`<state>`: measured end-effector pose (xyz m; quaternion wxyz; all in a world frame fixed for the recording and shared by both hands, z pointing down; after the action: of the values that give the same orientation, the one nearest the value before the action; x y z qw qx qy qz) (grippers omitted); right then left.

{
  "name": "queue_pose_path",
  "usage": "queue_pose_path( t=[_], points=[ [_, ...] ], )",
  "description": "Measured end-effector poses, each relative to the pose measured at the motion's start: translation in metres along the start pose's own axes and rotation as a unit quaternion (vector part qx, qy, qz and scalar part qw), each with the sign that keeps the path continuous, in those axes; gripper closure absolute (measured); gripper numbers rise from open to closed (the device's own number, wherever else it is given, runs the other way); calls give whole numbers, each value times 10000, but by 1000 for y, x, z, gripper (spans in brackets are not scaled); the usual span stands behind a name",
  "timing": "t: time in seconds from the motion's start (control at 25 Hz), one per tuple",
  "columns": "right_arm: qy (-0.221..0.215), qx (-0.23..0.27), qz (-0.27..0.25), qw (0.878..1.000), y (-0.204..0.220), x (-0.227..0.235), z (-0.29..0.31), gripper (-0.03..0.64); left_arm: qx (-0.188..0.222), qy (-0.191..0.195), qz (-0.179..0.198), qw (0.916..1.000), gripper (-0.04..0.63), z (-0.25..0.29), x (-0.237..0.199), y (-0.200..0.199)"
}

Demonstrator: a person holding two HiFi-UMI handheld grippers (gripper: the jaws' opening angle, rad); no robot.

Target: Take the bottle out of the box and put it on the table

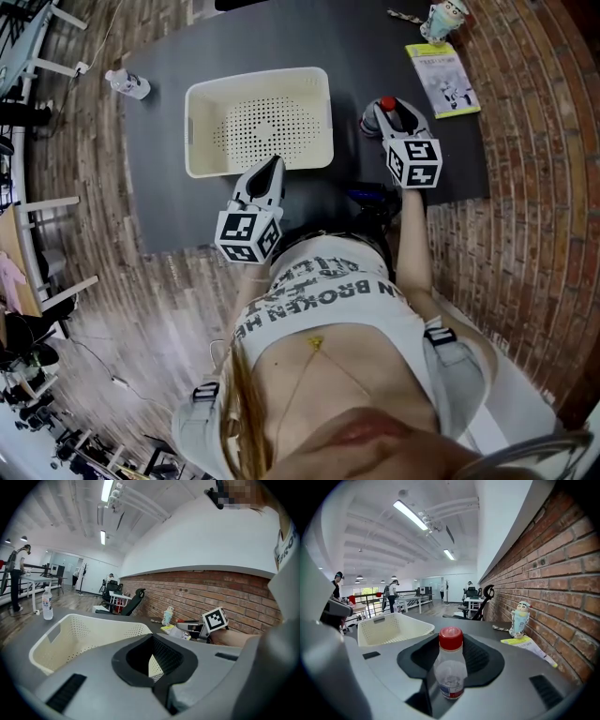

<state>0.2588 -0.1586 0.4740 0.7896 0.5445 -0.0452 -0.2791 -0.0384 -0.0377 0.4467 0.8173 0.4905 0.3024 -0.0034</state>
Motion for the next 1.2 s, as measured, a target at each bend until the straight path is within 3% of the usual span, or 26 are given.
queue_pose_path(
  t=[1.2],
  points=[
    [39, 128, 177, 9998, 7, -1, -2, 462, -26, 31, 45, 10000, 591, -4, 4, 5]
  ],
)
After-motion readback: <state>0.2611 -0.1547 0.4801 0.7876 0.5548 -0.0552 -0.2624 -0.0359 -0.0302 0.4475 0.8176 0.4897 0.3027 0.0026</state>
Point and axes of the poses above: the fingertips, and each gripper's own axes: z forward along the fingers, x to its right, y out of its underside, the point moved 9 cm from there along -z, backward along the fingers, and after that the axes turned 14 degrees about -z, right-handed, at the moved point
